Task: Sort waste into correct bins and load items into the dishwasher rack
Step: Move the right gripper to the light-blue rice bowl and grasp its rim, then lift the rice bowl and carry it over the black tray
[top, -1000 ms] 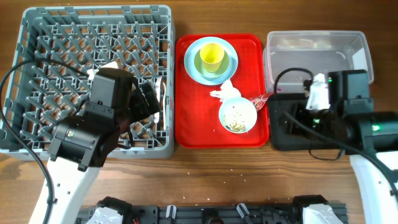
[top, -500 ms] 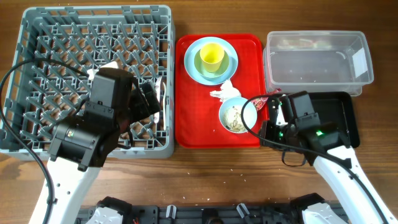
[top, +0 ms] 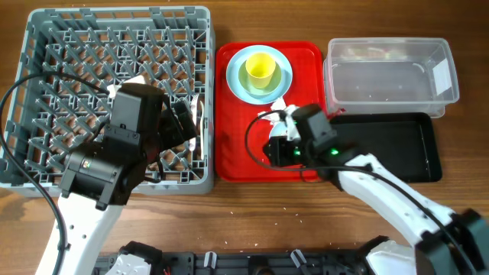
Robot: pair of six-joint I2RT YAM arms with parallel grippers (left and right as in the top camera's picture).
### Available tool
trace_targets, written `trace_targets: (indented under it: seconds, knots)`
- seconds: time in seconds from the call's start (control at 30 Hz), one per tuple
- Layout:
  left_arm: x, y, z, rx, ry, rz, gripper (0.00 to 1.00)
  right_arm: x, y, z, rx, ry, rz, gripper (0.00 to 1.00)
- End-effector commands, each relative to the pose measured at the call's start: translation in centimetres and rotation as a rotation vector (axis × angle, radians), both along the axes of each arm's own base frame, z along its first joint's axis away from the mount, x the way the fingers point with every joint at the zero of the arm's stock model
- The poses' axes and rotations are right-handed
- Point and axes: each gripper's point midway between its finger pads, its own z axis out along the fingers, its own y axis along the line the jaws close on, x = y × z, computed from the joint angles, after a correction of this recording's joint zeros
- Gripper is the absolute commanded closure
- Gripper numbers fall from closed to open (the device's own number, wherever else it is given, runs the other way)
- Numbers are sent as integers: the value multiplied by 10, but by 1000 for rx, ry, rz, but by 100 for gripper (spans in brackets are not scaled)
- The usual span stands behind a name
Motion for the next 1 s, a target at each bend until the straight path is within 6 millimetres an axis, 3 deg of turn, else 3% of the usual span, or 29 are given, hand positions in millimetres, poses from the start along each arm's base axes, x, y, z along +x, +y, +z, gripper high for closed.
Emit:
trace_targets:
  seconds: [0.0,0.1,0.2,0.37,0.43,0.57,0.63,0.67,0.73,0.83,0.9,0.97]
  knots:
    - [1,1,6,-9,-17,5,0,-7,19,-13,-19,-3,65,47]
    - [1,1,6,-9,-16,5,0,-13,27,-17,-20,7,96,47]
    - [1,1,6,-9,-16,5,0,-13,45,-2,68,0,146,47]
    - [1,1,6,-9,-17,4,0,2,36,3,-22,-74,140,47]
    - [1,1,6,-9,-17,5,0,9,28,15,-110,-89,151,47]
    - [1,1,6,-9,-17,5,0,29,-5,73,-363,-132,128,47]
    - [1,1,6,-9,-17,5,0,24,0,88,-334,-117,150,42]
    - [1,1,6,-9,-17,5,0,18,9,89,-282,-93,180,41]
    - [1,1,6,-9,-17,5,0,13,12,86,-229,-13,87,53]
    - [1,1,6,-9,-16,5,0,11,11,67,-359,-35,114,63]
    - [1,1,6,-9,-17,5,0,17,5,49,-472,-46,70,64]
    - [1,1,6,-9,-17,5,0,15,12,35,-457,-3,75,64]
